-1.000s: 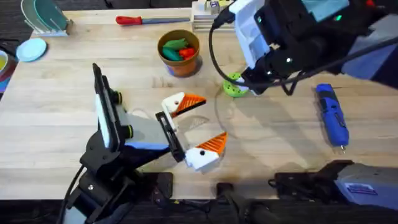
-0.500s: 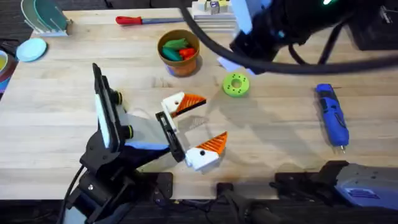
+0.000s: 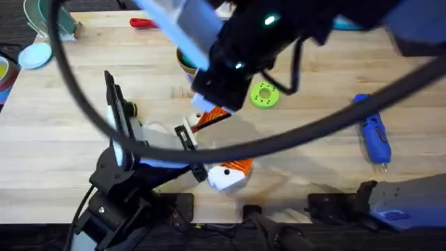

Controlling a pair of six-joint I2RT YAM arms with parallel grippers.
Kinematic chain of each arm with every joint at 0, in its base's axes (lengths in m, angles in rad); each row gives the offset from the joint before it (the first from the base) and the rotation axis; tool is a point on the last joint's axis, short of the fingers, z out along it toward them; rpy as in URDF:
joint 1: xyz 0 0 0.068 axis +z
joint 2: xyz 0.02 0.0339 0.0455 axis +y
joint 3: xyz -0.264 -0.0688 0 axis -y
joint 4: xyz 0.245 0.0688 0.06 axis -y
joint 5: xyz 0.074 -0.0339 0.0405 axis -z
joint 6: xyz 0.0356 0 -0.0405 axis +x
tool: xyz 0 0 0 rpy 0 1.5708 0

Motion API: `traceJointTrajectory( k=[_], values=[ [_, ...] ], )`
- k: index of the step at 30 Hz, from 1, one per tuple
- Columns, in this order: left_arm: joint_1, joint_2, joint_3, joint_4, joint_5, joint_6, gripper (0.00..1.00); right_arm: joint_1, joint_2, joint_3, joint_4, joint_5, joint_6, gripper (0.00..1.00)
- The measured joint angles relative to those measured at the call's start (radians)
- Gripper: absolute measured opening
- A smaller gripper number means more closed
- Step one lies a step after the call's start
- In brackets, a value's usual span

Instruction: Pick up the gripper from the table and insert it into the empty holder that is missing its gripper. Then pick up a screw, insert it into the mounting hole, and use the screwdriver to tighten it. Finally, clean up the table by picking up the vegetable and placing it into the bucket.

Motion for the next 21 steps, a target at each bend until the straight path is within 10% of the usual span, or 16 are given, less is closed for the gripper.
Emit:
traceJointTrajectory(
  k=[21],
  values=[
    [0.000,0.000,0.000,0.000,0.006,0.000,0.993,0.039,0.026,0.000,0.004,-0.009,0.010,0.006]
  ],
)
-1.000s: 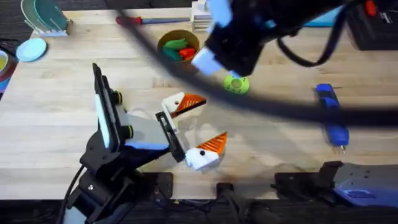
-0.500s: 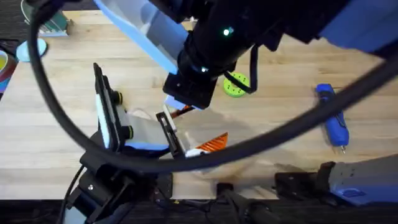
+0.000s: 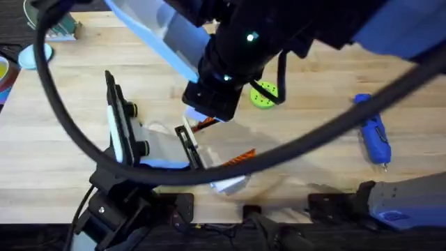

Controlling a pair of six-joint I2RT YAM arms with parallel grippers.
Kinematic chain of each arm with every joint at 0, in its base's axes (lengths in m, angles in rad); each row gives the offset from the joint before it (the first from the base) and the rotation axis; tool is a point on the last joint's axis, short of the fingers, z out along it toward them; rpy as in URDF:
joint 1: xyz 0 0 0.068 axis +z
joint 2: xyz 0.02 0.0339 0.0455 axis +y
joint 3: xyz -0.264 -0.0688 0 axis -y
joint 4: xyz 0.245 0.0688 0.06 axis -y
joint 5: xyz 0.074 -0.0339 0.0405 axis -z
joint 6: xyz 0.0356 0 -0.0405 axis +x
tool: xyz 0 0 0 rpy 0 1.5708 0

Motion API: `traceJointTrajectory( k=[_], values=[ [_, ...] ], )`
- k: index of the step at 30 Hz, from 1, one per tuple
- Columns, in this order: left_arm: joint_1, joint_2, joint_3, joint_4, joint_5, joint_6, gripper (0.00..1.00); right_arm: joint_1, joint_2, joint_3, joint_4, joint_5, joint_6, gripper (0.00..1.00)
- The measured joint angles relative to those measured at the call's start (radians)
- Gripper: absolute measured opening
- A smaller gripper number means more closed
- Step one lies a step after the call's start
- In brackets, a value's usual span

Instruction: Pick up the gripper from the table and insert it into the empty holder that is missing its gripper. Then pick up a screw, insert it into the mounting hole, and use the screwdriver to tighten it. Finally, clean up the table by picking up the vegetable and placing it into the bucket.

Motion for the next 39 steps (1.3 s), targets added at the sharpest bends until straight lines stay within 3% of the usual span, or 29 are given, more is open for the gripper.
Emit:
traceJointTrajectory(
  k=[39],
  values=[
    [0.001,0.002,0.000,-0.001,-0.001,-0.012,0.993,-0.001,0.086,0.002,-0.017,0.003,0.006,0.006]
  ],
)
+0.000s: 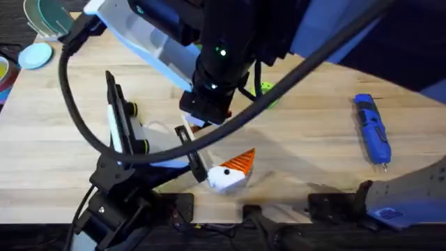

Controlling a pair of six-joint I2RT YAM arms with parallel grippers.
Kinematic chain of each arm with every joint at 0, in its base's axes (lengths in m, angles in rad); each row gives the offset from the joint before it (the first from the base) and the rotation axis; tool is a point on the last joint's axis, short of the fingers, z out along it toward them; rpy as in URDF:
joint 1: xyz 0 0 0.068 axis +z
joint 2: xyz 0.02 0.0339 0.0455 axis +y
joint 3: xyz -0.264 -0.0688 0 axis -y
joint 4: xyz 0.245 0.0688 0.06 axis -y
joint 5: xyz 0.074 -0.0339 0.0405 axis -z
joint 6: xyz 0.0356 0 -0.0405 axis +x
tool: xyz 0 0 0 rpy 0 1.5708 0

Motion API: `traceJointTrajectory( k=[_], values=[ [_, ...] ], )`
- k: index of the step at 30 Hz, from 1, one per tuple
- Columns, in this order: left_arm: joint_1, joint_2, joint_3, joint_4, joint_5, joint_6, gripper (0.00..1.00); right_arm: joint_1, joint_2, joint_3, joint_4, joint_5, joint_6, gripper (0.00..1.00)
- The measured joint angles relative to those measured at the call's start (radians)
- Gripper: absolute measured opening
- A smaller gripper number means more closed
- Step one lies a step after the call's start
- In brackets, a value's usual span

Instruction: Pick up the gripper from the table and insert it into the empty holder that is missing its gripper. Then pick up a screw, insert it into the mounting hole, and use the screwdriver to tighten it. Finally, clean up the table by picking up the vegetable and placing it into the bucket.

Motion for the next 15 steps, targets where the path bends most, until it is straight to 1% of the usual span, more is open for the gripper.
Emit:
traceJointTrajectory(
  k=[10,15],
  values=[
    [0.000,0.000,0.000,0.000,-0.006,0.002,0.993,0.000,0.000,0.000,0.010,-0.006,0.032,0.006],
    [0.000,0.000,0.000,0.000,-0.005,0.001,0.992,-0.002,0.000,0.000,0.011,-0.028,0.037,0.006]
  ],
)
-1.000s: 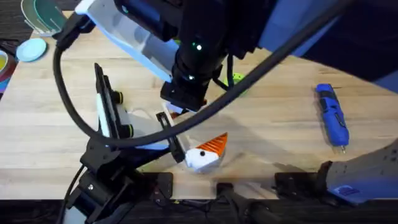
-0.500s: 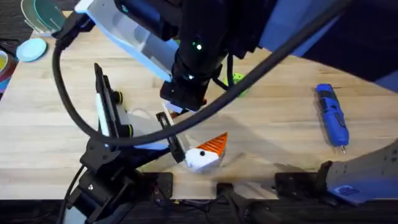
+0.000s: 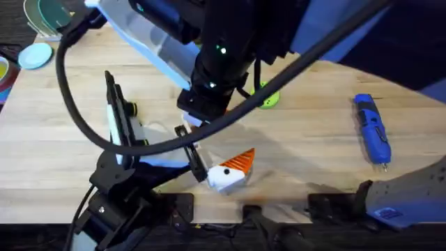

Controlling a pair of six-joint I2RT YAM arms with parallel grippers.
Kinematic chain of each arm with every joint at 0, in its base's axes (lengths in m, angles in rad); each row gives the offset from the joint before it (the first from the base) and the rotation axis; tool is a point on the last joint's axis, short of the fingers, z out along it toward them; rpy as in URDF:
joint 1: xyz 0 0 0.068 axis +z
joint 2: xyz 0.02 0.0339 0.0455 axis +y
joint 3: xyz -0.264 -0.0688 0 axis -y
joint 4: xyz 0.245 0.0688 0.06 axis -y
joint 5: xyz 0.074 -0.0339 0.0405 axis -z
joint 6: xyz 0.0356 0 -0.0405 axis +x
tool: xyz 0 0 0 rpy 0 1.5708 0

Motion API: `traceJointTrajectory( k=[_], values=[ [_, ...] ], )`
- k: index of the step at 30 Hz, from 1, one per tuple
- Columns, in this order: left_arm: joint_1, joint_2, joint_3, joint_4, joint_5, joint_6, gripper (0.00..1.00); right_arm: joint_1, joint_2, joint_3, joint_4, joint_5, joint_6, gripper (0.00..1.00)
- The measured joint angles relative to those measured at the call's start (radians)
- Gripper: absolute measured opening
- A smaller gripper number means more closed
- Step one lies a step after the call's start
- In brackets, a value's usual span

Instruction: Pick up the gripper from the table and insert it into the empty holder that is missing its gripper. Then pick up a screw, insert it into the mounting hole, and use the screwdriver to tighten it. Finally, clean up the table by picking up the vegetable and placing it into the bucket.

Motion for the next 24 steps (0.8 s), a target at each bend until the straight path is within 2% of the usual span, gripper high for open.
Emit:
traceJointTrajectory(
  k=[7,10,14,15,24],
  values=[
    [0.000,0.000,0.000,0.000,0.001,0.000,0.993,-0.002,0.000,0.000,-0.001,0.001,0.002,0.012],
    [0.000,0.000,0.000,0.000,0.004,0.002,0.992,-0.002,0.000,0.000,0.002,-0.001,0.007,0.334],
    [0.000,-0.001,0.000,0.000,0.004,-0.001,0.993,-0.023,-0.002,0.002,0.002,0.040,0.006,0.901],
    [0.000,-0.001,0.000,0.000,0.004,-0.001,0.993,-0.032,-0.004,0.002,0.003,0.046,0.004,0.970],
    [0.000,-0.002,0.000,0.001,0.006,0.006,0.993,-0.066,-0.006,0.033,0.003,0.019,0.016,0.991]
  ],
)
